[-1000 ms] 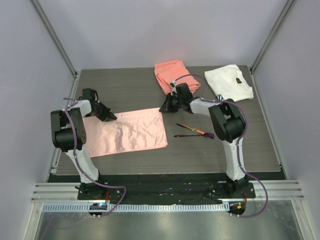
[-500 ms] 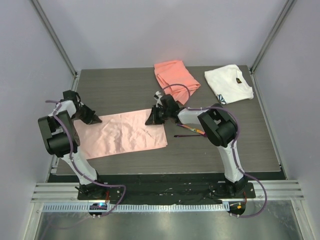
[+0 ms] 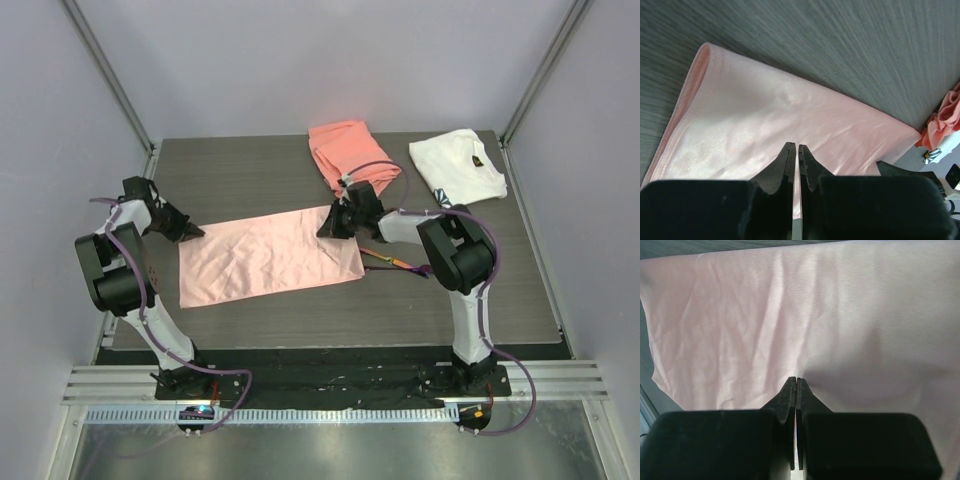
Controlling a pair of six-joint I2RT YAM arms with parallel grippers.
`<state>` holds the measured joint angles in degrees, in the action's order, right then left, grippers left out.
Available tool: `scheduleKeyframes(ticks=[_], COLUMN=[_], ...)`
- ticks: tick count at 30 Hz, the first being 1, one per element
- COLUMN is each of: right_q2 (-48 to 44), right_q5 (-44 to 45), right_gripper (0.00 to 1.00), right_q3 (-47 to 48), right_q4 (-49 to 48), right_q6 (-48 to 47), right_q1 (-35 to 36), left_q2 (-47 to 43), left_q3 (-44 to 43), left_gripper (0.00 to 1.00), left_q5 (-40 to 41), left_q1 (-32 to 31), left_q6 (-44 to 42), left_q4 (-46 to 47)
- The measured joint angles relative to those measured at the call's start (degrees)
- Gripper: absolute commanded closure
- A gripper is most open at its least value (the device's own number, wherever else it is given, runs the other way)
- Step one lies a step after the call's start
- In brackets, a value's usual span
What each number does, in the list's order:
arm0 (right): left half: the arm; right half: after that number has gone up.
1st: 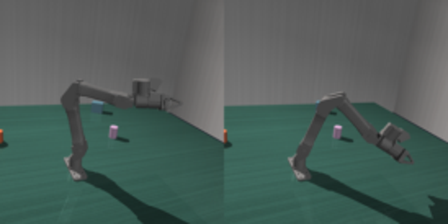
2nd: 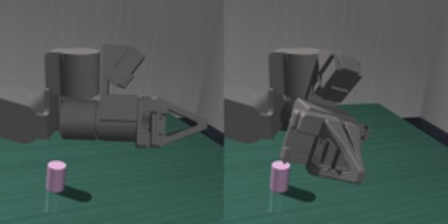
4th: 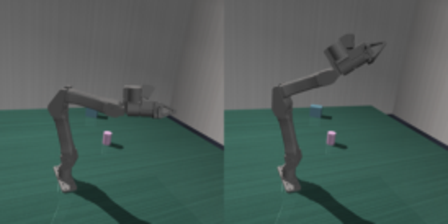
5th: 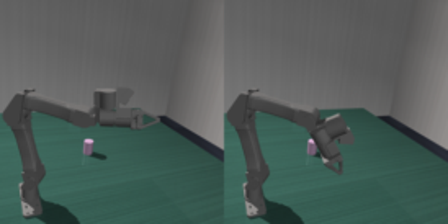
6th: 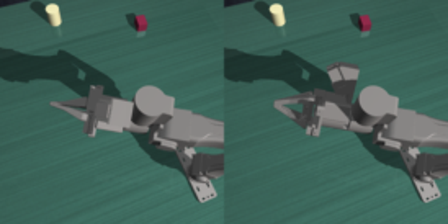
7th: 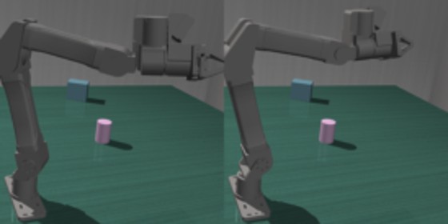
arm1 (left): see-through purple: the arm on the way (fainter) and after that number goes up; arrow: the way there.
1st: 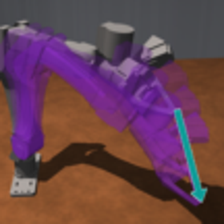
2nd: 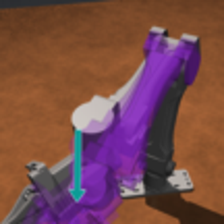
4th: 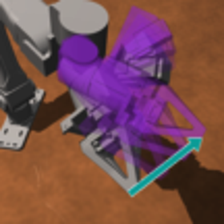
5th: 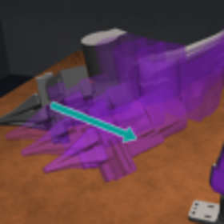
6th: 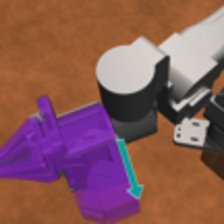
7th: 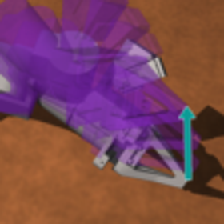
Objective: Fold the napkin into a case and place the utensils inside
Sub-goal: Smooth out the rectangle-folded napkin at the center of the board.
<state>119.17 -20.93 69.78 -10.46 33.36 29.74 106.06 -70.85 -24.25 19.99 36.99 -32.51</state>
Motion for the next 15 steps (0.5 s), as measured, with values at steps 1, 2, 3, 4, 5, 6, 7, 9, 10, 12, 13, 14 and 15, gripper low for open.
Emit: scheduleKeyframes(ticks=[1, 2, 3, 4, 5, 6, 7, 9, 10, 12, 13, 14, 15], right_q2=[0.13, 0.24, 0.48, 0.76, 1.36, 2.05, 3.08, 5.29, 6.51, 10.43, 12.26, 14.64, 17.27], right_q5=[0.61, 0.96, 1.07, 1.01, 0.61, 0.17, -0.46, -1.97, -2.69, -4.70, -5.31, -6.16, -6.91], right_gripper=[0.99, 0.99, 0.99, 0.99, 0.99, 0.99, 0.99, 0.99, 0.99, 0.99, 0.99, 0.99, 0.99], right_q3=[1.22, 2.69, 4.31, 5.92, 8.11, 10.16, 12.57, 16.35, 17.84, 21.97, 23.52, 25.40, 27.19], right_q4=[1.51, 2.91, 3.74, 4.09, 4.24, 3.91, 2.86, 1.16, 0.15, -2.64, -4.15, -5.95, -7.67], right_q6=[-0.37, -0.48, -0.50, -0.42, -0.13, 0.44, 1.29, 3.17, 4.09, 6.82, 8.20, 9.97, 11.61], right_q1=[0.79, 1.77, 2.78, 3.74, 4.79, 5.57, 6.58, 8.09, 8.63, 9.77, 10.14, 10.58, 10.97], left_q2=[0.04, 0.13, 0.31, 0.63, 1.09, 1.68, 2.19, 3.45, 3.98, 5.42, 6.12, 6.71, 7.21], left_q3=[-0.13, -0.42, -0.66, -1.18, -1.68, -2.19, -2.47, -2.56, -2.56, -2.54, -2.54, -2.54, -2.54], left_gripper=[0.91, 0.92, 0.93, 0.94, 0.94, 0.94, 0.94, 0.94, 0.94, 0.95, 0.95, 0.95, 0.95], left_q5=[-0.33, -0.70, -0.94, -1.18, -1.33, -1.44, -1.49, -1.62, -1.62, -1.55, -1.57, -1.57, -1.53], left_q1=[0.00, 0.02, 0.02, 0.02, 0.11, 0.28, 0.42, 1.01, 1.25, 1.97, 2.29, 2.62, 2.86], left_q6=[0.35, 0.74, 1.33, 1.79, 2.14, 2.82, 3.21, 3.82, 4.15, 4.63, 4.70, 4.81, 4.85], left_q4=[0.42, 1.07, 1.55, 2.01, 2.45, 2.86, 3.19, 3.87, 3.91, 4.04, 4.09, 4.26, 4.39])
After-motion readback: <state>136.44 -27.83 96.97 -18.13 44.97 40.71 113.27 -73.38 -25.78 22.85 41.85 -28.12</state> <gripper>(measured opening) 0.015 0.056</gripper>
